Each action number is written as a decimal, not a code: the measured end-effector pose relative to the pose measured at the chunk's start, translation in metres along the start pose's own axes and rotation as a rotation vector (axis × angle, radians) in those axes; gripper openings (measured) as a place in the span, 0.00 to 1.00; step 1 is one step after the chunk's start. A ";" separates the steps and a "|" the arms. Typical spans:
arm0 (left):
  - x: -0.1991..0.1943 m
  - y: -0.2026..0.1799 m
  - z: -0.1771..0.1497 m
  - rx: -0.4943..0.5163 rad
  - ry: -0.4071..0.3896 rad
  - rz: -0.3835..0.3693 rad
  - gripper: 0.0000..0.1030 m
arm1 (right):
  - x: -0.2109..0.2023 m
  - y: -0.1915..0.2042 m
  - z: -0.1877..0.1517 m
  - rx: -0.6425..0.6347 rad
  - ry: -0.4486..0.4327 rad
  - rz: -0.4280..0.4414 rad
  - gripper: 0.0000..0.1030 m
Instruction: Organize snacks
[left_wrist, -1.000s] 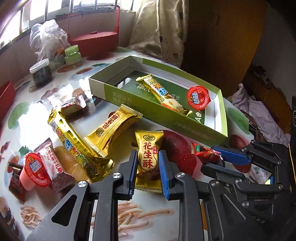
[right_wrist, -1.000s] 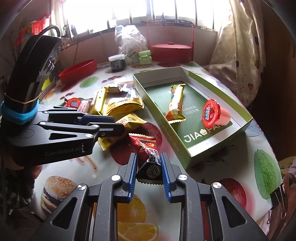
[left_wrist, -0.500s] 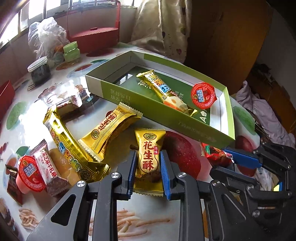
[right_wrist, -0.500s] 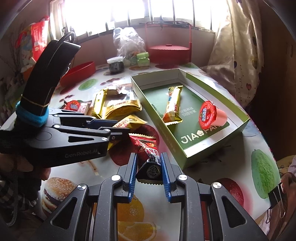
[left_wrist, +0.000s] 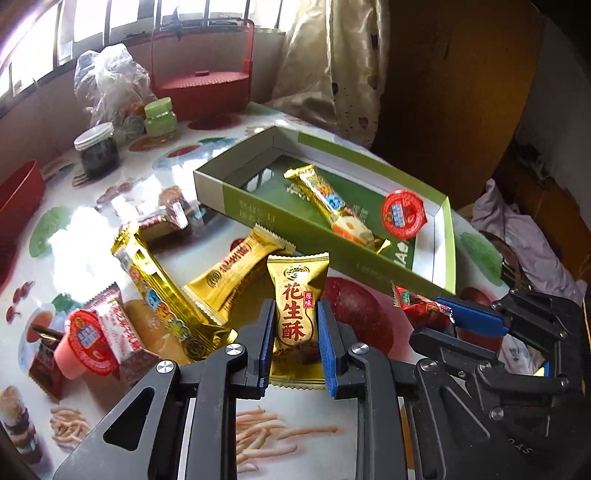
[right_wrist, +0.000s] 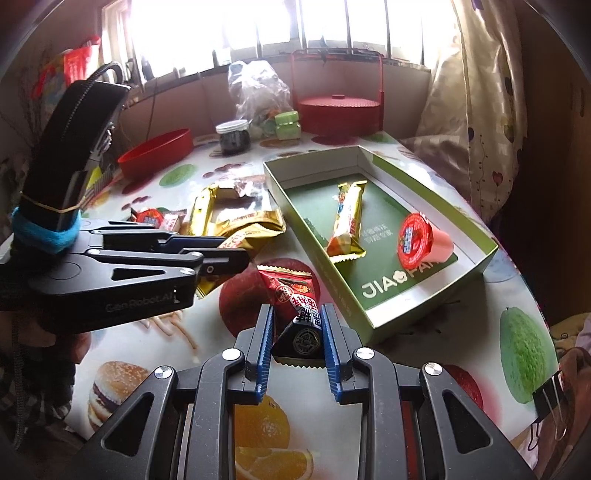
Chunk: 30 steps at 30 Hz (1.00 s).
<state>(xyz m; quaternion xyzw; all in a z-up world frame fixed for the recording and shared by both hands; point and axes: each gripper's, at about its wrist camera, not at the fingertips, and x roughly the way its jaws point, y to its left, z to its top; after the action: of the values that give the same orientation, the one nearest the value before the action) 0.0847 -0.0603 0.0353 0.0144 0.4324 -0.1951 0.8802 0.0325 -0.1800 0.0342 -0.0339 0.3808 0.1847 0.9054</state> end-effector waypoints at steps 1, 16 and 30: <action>-0.002 0.000 0.002 0.001 -0.007 0.001 0.23 | -0.001 0.000 0.002 0.000 -0.004 0.002 0.23; -0.015 -0.003 0.035 0.016 -0.069 -0.017 0.23 | -0.013 -0.011 0.027 0.015 -0.075 -0.021 0.23; 0.016 -0.012 0.061 0.016 -0.051 -0.057 0.23 | -0.002 -0.048 0.037 0.087 -0.076 -0.096 0.23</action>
<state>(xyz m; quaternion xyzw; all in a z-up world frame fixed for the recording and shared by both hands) 0.1348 -0.0882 0.0629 0.0040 0.4087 -0.2237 0.8848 0.0737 -0.2175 0.0579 -0.0057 0.3520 0.1253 0.9276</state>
